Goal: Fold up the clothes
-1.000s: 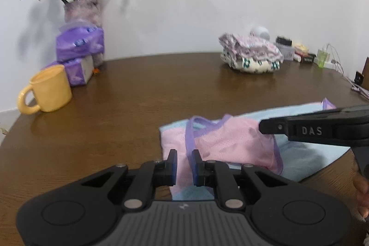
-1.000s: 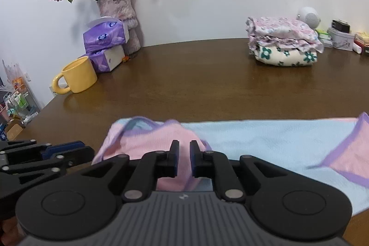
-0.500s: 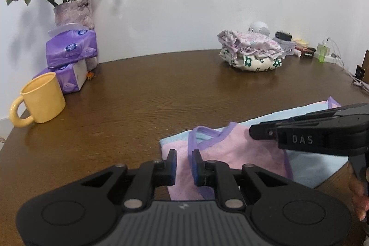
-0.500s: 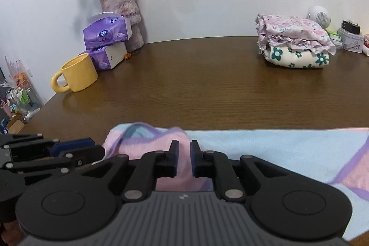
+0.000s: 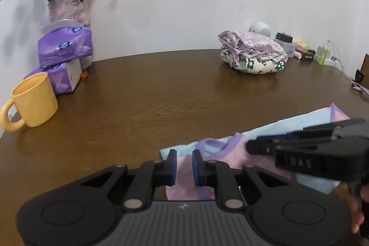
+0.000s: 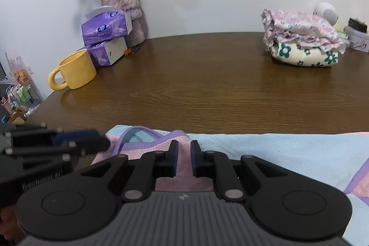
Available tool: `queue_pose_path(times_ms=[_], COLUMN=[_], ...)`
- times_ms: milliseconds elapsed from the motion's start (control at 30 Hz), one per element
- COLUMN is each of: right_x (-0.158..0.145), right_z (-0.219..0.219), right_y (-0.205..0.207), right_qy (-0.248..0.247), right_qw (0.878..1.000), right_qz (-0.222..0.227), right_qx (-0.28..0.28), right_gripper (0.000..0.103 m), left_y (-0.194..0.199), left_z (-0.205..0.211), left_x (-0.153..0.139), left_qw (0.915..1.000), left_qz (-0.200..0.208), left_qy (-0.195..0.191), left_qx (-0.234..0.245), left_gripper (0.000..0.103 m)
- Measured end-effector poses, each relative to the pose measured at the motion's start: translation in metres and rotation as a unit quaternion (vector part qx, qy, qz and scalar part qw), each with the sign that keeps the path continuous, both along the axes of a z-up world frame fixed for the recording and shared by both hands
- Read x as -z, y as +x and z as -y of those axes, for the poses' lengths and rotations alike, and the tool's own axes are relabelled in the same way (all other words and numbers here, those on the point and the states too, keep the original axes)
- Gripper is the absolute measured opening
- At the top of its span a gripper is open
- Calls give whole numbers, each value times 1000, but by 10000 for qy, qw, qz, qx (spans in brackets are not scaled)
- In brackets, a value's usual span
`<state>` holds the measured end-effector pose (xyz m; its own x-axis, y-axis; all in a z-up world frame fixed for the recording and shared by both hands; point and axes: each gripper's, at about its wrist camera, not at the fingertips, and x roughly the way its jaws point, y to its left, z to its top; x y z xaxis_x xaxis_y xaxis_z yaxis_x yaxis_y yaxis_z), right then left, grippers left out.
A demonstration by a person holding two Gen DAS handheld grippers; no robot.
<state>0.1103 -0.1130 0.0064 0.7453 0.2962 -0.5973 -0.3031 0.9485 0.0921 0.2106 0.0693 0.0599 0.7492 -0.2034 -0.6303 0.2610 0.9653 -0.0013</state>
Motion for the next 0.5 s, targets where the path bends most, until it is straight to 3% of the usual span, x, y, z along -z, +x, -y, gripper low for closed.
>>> queue_pose_path(times_ms=[267,500], right_x=[0,0], right_z=[-1,-1], right_y=[0,0], right_qy=[1,3], right_qw=[10000,10000], right_qz=[1,1], right_qx=[-4,-7], right_gripper=[11,11], left_y=[30,-17], left_z=[3,-28], left_x=[20,-5], left_qw=[9994,9988], left_qz=[-323,-32], left_qy=[76,-474], left_qx=[20,-113], left_gripper=[7,10])
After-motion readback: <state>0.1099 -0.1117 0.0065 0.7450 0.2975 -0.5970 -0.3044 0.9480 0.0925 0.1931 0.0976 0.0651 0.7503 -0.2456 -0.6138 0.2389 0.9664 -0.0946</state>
